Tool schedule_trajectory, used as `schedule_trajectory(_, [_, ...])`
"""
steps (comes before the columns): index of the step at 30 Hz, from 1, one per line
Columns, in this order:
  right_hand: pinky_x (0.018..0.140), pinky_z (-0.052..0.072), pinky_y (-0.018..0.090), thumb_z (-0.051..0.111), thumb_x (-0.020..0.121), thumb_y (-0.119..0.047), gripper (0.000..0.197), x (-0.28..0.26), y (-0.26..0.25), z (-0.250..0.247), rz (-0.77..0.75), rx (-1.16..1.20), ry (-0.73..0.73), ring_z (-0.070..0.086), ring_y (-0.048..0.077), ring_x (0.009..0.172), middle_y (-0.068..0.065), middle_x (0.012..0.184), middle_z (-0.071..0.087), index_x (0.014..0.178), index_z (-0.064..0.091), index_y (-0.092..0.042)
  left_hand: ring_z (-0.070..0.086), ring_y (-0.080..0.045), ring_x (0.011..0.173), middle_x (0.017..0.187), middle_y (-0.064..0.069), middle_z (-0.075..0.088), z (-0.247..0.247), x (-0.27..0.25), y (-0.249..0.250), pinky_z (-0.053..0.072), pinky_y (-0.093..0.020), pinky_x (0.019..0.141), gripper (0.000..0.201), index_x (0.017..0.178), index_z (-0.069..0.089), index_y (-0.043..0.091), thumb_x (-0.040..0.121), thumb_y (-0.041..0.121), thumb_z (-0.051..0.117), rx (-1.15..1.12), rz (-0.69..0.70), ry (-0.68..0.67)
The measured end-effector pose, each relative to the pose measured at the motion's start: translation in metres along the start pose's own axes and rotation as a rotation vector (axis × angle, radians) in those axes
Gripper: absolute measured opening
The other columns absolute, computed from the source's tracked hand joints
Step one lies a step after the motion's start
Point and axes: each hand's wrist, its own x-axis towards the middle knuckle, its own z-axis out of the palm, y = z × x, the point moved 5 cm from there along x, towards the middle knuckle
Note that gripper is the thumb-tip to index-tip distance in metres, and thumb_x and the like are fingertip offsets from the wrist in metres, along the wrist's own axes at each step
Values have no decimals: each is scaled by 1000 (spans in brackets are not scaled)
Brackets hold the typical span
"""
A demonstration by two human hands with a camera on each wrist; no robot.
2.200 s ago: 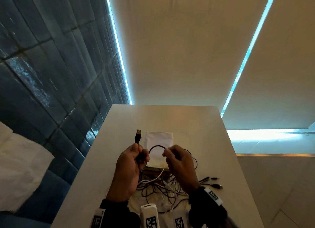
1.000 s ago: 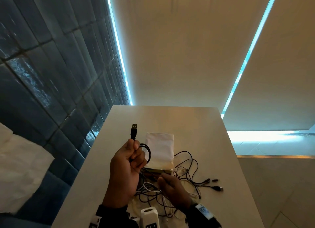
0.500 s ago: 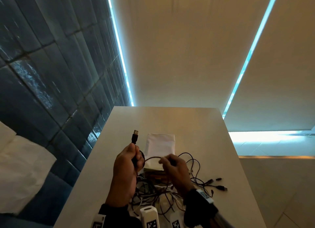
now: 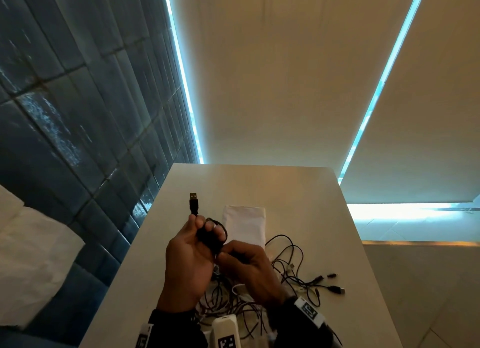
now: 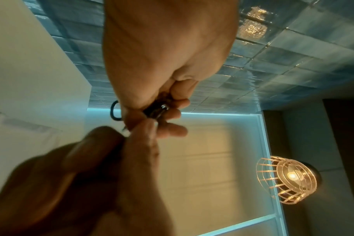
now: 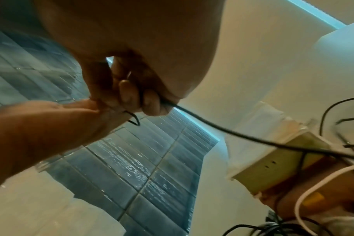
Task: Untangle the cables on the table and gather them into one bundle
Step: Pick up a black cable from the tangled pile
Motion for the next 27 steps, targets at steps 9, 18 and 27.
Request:
schedule_trajectory(9, [66, 45, 23, 58, 92, -26, 21, -9, 56, -25, 133, -154, 65, 57, 15, 69, 8, 72, 62, 77, 66, -13, 29, -10, 48, 63, 1, 38, 11, -1, 9, 31, -23, 50, 25, 73, 43, 13, 92, 28, 41, 139, 131, -87])
schedule_trajectory(18, [61, 39, 14, 53, 97, -16, 25, -22, 87, -39, 210, -255, 89, 52, -4, 60, -15, 61, 58, 74, 59, -10, 28, -10, 47, 61, 1, 36, 12, -5, 14, 29, -22, 48, 28, 68, 47, 13, 91, 28, 42, 144, 143, -106])
schedule_trajectory(27, [57, 43, 26, 59, 94, -17, 32, -62, 58, -123, 202, -562, 257, 53, 4, 58, -5, 64, 61, 62, 57, -23, 60, -25, 64, 66, -9, 58, 1, -3, 20, 51, -37, 71, 33, 73, 52, 9, 99, 18, 33, 292, 171, -20])
